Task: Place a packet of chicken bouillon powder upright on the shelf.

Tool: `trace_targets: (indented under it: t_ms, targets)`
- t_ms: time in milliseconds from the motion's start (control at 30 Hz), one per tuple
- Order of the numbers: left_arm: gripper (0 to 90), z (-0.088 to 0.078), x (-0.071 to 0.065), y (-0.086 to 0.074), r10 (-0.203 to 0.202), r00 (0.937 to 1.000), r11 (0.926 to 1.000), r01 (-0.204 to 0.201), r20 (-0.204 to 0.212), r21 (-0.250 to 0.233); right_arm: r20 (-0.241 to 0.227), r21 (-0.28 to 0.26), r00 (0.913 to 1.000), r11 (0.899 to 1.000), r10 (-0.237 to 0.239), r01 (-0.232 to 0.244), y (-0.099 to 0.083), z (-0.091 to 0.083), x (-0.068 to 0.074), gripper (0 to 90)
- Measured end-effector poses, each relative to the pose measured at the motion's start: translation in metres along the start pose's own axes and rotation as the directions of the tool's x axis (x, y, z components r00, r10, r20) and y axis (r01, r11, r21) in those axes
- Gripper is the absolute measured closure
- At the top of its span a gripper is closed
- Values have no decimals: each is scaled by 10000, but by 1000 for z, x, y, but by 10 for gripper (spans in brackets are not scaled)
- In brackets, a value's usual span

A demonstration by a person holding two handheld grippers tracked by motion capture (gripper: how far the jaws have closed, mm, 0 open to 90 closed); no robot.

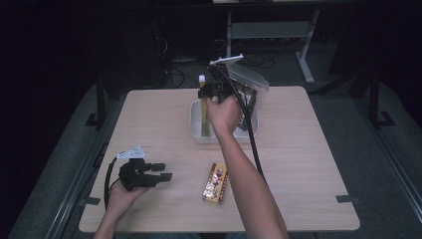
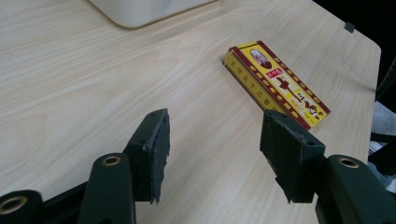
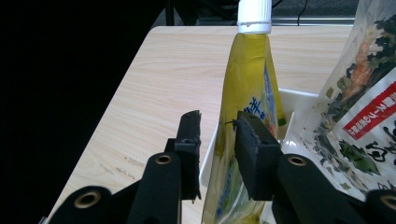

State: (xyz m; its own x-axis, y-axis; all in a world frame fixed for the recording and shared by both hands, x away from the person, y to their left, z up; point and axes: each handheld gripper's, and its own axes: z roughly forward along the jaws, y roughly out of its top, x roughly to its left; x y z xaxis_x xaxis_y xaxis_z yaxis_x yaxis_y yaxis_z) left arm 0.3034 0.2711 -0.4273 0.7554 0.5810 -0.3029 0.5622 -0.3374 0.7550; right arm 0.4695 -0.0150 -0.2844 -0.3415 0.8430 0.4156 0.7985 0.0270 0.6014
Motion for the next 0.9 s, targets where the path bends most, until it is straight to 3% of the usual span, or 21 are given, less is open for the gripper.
trace_targets:
  t_ms: [333, 900]
  targets:
    - [391, 5, -5, 2, 131, 9999, 9998, -131, 1, 135, -515, 274, 9980, 9989, -364, 379, -6, -18, -2, 589]
    - [363, 10, -12, 3, 270, 9996, 9993, -271, 14, 243, -1333, 535, 9869, 9937, -906, 984, -32, -40, -7, 555]
